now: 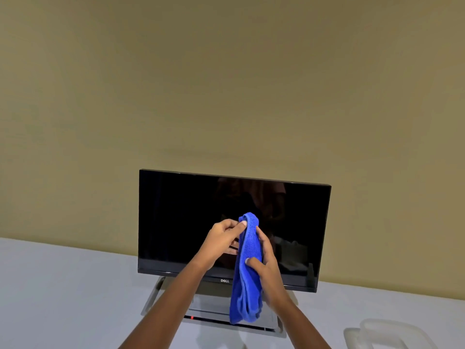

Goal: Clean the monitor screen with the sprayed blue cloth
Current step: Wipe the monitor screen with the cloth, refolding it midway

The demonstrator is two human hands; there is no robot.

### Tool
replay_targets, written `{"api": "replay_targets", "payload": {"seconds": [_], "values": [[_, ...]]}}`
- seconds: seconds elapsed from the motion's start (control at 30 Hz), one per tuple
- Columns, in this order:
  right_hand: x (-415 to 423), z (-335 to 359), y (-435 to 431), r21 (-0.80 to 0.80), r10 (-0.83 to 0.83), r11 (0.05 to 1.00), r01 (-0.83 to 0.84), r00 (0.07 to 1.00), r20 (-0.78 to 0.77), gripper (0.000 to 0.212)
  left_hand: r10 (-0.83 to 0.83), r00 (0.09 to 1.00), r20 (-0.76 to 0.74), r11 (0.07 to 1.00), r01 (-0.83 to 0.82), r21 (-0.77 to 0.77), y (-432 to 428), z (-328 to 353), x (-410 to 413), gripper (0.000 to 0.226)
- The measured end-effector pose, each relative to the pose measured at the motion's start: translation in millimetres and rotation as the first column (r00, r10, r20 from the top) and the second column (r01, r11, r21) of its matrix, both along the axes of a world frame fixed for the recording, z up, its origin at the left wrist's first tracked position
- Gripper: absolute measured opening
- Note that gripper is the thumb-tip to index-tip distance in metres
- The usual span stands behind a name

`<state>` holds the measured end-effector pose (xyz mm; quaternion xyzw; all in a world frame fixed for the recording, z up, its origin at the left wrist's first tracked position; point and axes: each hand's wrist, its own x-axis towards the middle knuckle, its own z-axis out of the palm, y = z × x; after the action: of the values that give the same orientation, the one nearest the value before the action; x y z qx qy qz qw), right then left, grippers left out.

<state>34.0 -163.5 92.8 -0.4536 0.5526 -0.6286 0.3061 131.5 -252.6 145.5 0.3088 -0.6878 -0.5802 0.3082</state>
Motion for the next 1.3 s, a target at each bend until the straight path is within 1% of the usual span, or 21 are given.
{"api": "replay_targets", "payload": {"seconds": [0.07,0.1,0.2,0.3,0.4,0.43,0.5,0.53,0.57,0.67,0.73,0.77,0.87,0.93,1.03,1.13,1.17,1.2,1.23,1.3], "values": [[-1,5,3,0.035,0.061,0.997,-0.063,0.997,0.056,0.054,0.015,0.998,0.053,1.0,-0.016,0.012,7,3,-1,0.03],[-1,7,5,0.047,0.066,0.996,-0.07,0.996,0.067,0.053,0.027,0.997,0.077,0.999,-0.029,0.025,10,3,-1,0.036],[1,17,9,0.082,-0.02,0.996,0.019,1.0,0.011,0.046,0.033,0.993,0.116,0.998,-0.038,0.042,17,3,1,0.044],[7,23,12,0.107,-0.116,0.987,0.122,0.991,-0.064,0.038,0.048,0.984,0.172,0.999,-0.046,-0.017,23,-1,0,0.038],[12,24,13,0.152,-0.189,0.966,0.211,0.971,-0.146,0.012,0.072,0.978,0.194,0.997,-0.07,-0.02,24,-7,3,0.027],[13,23,14,0.167,-0.206,0.957,0.236,0.962,-0.179,0.009,0.069,0.979,0.194,0.998,-0.07,-0.003,24,-9,5,0.027],[14,22,16,0.202,-0.231,0.938,0.282,0.942,-0.243,0.009,0.08,0.974,0.212,0.996,-0.083,0.006,26,-12,11,0.027],[14,22,18,0.22,-0.245,0.926,0.305,0.933,-0.263,0.01,0.107,0.965,0.238,0.994,-0.103,-0.031,26,-14,15,0.028],[14,22,21,0.24,-0.261,0.913,0.33,0.924,-0.279,0.01,0.157,0.949,0.274,0.985,-0.132,-0.108,26,-15,20,0.029],[11,21,31,0.276,-0.325,0.869,0.411,0.894,-0.309,0.012,0.356,0.868,0.346,0.9,-0.219,-0.377,27,-15,38,0.033],[9,21,38,0.28,-0.383,0.841,0.464,0.874,-0.299,0.012,0.452,0.829,0.331,0.84,-0.27,-0.47,30,-14,49,0.035],[10,22,41,0.28,-0.409,0.83,0.482,0.868,-0.282,0.012,0.469,0.824,0.318,0.825,-0.28,-0.49,33,-14,52,0.035],[19,25,47,0.29,-0.455,0.819,0.496,0.868,-0.199,0.007,0.43,0.851,0.302,0.836,-0.249,-0.489,50,-16,52,0.034],[29,26,49,0.305,-0.443,0.831,0.465,0.885,-0.141,0.003,0.373,0.879,0.297,0.854,-0.199,-0.481,66,-20,46,0.035],[41,31,56,0.304,-0.411,0.856,0.419,0.907,-0.092,0.009,0.272,0.929,0.25,0.881,-0.135,-0.454,83,-24,37,0.036],[43,38,69,0.251,-0.411,0.871,0.422,0.907,-0.095,0.012,0.149,0.969,0.197,0.933,-0.071,-0.353,88,-24,36,0.026],[43,41,75,0.234,-0.4,0.881,0.412,0.911,-0.099,0.015,0.092,0.977,0.195,0.953,-0.03,-0.302,88,-22,36,0.029],[43,43,82,0.216,-0.378,0.895,0.39,0.921,-0.097,0.017,0.04,0.979,0.199,0.965,0.014,-0.263,90,-21,36,0.036],[43,45,89,0.197,-0.35,0.911,0.362,0.932,-0.095,0.018,0.0,0.979,0.205,0.967,0.052,-0.248,92,-20,35,0.042],[40,48,103,0.152,-0.284,0.943,0.297,0.953,-0.106,0.02,-0.038,0.982,0.186,0.955,0.091,-0.281,98,-19,30,0.049]]}}
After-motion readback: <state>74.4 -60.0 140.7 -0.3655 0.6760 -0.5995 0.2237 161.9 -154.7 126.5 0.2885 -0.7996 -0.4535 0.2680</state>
